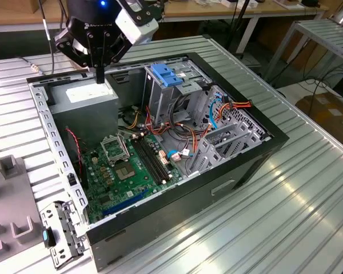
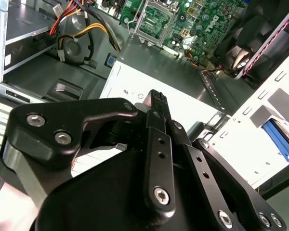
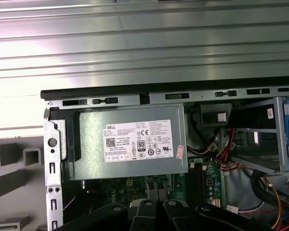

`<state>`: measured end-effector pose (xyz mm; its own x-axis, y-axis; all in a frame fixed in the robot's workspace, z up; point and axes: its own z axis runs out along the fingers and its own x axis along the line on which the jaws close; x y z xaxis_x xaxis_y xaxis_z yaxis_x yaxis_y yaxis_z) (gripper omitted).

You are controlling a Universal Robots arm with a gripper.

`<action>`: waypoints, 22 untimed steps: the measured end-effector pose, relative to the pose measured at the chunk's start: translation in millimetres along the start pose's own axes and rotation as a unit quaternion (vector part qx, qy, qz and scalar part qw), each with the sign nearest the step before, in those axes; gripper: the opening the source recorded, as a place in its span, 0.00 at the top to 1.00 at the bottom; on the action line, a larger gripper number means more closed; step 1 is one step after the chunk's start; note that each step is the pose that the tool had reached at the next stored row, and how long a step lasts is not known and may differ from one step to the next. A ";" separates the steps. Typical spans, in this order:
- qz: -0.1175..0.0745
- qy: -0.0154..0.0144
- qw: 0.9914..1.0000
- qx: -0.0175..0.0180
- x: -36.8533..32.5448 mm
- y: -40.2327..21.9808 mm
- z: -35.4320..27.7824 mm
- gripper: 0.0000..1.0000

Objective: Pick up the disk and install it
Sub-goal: 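Reach for the disk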

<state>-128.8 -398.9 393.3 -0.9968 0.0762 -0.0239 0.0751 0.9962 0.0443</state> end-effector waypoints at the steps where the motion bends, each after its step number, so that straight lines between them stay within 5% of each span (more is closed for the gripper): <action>1: 0.000 0.000 1.000 0.000 0.3 0.0 0.0 0.89; 22: 0.000 0.001 1.000 0.000 7.4 -0.6 -0.1 0.89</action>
<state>-136.2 -398.9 393.2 -0.9969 0.0762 -0.0211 0.0752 0.9962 0.0441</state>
